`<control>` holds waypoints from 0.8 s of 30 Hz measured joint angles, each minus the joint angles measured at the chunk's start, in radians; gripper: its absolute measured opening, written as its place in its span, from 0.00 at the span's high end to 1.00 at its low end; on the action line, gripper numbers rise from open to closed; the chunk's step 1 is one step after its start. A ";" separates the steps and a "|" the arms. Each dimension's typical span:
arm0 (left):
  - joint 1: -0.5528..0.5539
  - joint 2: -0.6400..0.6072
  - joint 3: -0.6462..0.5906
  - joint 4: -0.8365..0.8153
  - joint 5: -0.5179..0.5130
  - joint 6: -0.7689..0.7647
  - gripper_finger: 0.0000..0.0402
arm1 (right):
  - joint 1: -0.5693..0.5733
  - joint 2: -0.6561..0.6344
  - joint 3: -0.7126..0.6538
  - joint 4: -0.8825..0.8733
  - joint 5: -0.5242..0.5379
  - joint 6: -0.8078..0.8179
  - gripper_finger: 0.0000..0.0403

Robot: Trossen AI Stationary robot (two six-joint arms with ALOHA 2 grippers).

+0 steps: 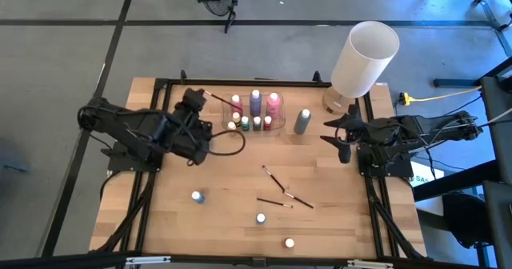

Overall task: Pick & Place Paint Supplies
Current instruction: Put the black paint brush into the green cup

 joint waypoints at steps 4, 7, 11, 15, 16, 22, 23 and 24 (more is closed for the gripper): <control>0.006 -0.012 0.000 0.001 -0.008 0.023 1.00 | 0.000 0.000 0.000 0.003 -0.001 0.021 0.40; 0.007 -0.059 0.000 0.000 -0.015 0.023 1.00 | 0.000 0.000 0.000 0.006 -0.002 0.030 0.40; -0.005 -0.126 0.000 0.000 -0.017 -0.008 1.00 | 0.000 0.007 0.000 0.026 -0.002 0.041 0.40; -0.005 -0.186 0.000 0.000 -0.017 -0.016 1.00 | 0.000 0.024 0.001 0.049 -0.003 0.062 0.40; 0.000 -0.201 0.000 0.000 -0.017 -0.021 1.00 | 0.000 0.030 0.001 0.052 -0.002 0.073 0.40; 0.049 -0.339 -0.080 0.001 0.014 -0.019 1.00 | 0.000 0.088 0.001 0.101 -0.002 0.124 0.40; 0.066 -0.374 -0.107 0.000 0.036 -0.003 1.00 | 0.000 0.096 0.001 0.110 -0.002 0.126 0.40; 0.086 -0.411 -0.139 0.000 0.047 0.015 1.00 | 0.000 0.105 0.001 0.123 -0.002 0.126 0.40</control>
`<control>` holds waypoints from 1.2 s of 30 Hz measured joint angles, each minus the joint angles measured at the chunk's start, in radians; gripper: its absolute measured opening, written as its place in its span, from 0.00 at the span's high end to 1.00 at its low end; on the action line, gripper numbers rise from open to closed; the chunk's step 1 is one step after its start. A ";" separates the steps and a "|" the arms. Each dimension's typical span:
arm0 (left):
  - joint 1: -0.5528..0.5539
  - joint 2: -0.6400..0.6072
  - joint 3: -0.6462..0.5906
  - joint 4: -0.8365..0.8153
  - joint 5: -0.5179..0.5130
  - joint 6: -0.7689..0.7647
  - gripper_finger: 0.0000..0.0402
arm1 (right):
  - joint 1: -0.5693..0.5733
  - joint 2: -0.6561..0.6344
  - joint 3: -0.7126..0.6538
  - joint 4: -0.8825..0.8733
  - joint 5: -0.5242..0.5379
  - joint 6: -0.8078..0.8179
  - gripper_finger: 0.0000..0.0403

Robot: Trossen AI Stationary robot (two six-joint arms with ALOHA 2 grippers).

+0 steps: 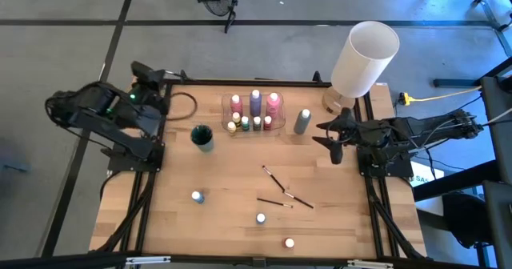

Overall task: Pick & Place Paint Supplies
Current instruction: Put the black paint brush into the green cup

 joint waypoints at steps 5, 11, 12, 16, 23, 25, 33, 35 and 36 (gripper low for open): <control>0.116 -0.158 -0.144 -0.002 0.069 0.091 1.00 | 0.000 0.021 0.000 0.074 0.000 -0.004 0.40; 0.308 -0.272 -0.196 -0.001 0.126 0.208 1.00 | 0.000 0.021 0.000 0.100 0.002 -0.025 0.40; 0.339 -0.284 -0.196 -0.001 0.127 0.218 1.00 | 0.000 0.021 0.000 0.100 0.001 -0.031 0.40; 0.451 -0.336 -0.196 -0.001 0.153 0.287 1.00 | 0.000 0.021 0.000 0.100 0.008 -0.049 0.40; 0.516 -0.338 -0.196 0.011 0.146 0.555 1.00 | 0.000 0.021 0.000 0.099 0.036 -0.103 0.40; 0.516 -0.300 -0.194 0.034 0.140 0.586 1.00 | 0.000 0.021 0.000 0.098 0.038 -0.115 0.40; 0.516 -0.093 -0.149 0.035 0.119 0.601 1.00 | 0.000 0.021 0.000 0.092 0.037 -0.131 0.40; 0.511 -0.042 -0.134 0.035 0.119 0.601 1.00 | 0.000 0.021 0.000 0.092 0.036 -0.139 0.40; 0.507 -0.021 -0.128 0.035 0.120 0.601 1.00 | 0.000 0.021 0.000 0.090 0.036 -0.144 0.40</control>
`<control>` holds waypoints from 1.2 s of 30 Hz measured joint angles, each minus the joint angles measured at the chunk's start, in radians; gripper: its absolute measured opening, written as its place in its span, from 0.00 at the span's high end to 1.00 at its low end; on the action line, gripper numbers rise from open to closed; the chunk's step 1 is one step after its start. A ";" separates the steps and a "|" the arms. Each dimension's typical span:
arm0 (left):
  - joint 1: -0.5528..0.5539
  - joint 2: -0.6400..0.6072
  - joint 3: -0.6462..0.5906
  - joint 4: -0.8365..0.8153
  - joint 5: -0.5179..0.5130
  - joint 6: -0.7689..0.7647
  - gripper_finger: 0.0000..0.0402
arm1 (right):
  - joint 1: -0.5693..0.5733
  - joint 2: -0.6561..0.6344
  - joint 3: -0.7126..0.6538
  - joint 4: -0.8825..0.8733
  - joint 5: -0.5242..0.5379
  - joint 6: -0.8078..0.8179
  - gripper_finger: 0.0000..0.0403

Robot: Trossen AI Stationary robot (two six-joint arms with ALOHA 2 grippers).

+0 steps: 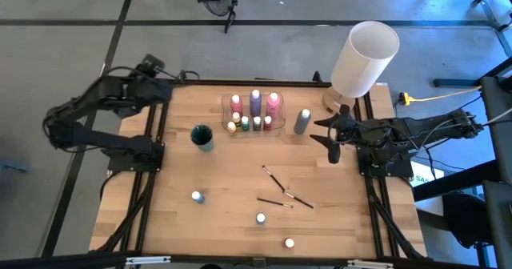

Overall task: Pick & Place Paint Supplies
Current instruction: Put the black paint brush into the green cup

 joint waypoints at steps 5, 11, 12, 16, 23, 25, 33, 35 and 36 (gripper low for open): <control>-0.045 0.084 0.012 -0.001 0.018 -0.011 1.00 | 0.000 0.000 0.000 -0.002 0.000 -0.033 0.40; -0.127 0.149 0.011 -0.012 0.023 -0.048 1.00 | 0.000 0.000 0.000 -0.006 0.000 -0.034 0.40; -0.140 0.158 0.012 -0.021 0.023 -0.065 1.00 | 0.000 0.000 0.000 -0.011 0.000 -0.034 0.40; -0.184 0.187 -0.007 -0.035 0.038 -0.113 1.00 | 0.000 0.000 0.000 -0.029 0.000 -0.041 0.40; -0.319 0.232 -0.038 -0.035 0.045 -0.169 1.00 | 0.000 0.000 0.000 -0.034 0.000 -0.041 0.40; -0.367 0.247 -0.038 -0.035 0.048 -0.193 1.00 | 0.000 0.000 0.000 -0.032 0.000 -0.034 0.40; -0.521 0.299 -0.038 -0.035 0.132 -0.316 1.00 | 0.000 0.000 -0.017 -0.015 -0.002 0.013 0.40; -0.549 0.306 -0.038 -0.034 0.183 -0.360 1.00 | 0.000 0.000 -0.022 -0.005 -0.003 0.029 0.40; -0.562 0.306 -0.039 -0.035 0.198 -0.373 1.00 | 0.000 0.004 -0.025 0.002 -0.003 0.038 0.40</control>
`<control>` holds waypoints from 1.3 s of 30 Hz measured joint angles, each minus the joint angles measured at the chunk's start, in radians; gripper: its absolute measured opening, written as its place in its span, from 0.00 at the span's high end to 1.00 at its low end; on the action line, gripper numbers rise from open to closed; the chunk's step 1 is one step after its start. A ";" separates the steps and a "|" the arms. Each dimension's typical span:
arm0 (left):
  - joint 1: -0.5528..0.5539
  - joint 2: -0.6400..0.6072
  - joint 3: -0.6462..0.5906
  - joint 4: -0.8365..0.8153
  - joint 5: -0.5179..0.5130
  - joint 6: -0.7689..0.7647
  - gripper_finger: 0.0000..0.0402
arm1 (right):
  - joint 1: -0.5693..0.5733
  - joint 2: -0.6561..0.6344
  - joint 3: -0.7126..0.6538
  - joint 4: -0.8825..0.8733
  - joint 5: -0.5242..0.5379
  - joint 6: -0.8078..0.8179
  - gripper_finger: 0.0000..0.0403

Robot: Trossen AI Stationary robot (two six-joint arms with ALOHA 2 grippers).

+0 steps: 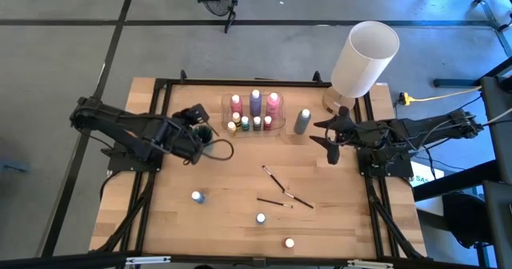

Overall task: Pick & Place Paint Supplies
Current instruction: Put the black paint brush into the green cup

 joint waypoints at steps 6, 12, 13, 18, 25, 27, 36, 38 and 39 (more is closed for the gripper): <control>-0.032 -0.016 -0.035 0.001 0.004 -0.042 1.00 | 0.000 0.028 -0.004 0.006 -0.006 0.028 0.40; 0.008 -0.092 -0.130 -0.001 0.019 -0.012 1.00 | 0.000 0.089 -0.004 0.045 -0.008 0.046 0.40; 0.015 -0.106 -0.142 -0.001 0.014 0.001 1.00 | 0.000 0.100 -0.004 0.060 -0.007 0.046 0.40; 0.046 -0.146 -0.152 -0.002 0.041 0.054 1.00 | 0.000 0.147 -0.004 0.142 -0.007 0.046 0.40; 0.016 -0.145 -0.153 0.000 0.065 0.089 1.00 | 0.000 0.204 -0.004 0.245 -0.007 0.046 0.40; 0.013 -0.145 -0.153 0.000 0.060 0.092 1.00 | 0.000 0.220 -0.004 0.268 -0.007 0.046 0.40; 0.011 -0.114 -0.153 -0.001 0.079 0.095 1.00 | 0.000 0.279 -0.004 0.329 -0.006 0.046 0.40; 0.015 -0.100 -0.153 0.000 0.065 0.102 1.00 | 0.000 0.283 -0.004 0.327 -0.006 0.046 0.40; 0.020 -0.094 -0.153 0.001 0.051 0.107 1.00 | 0.000 0.284 -0.004 0.328 -0.006 0.046 0.40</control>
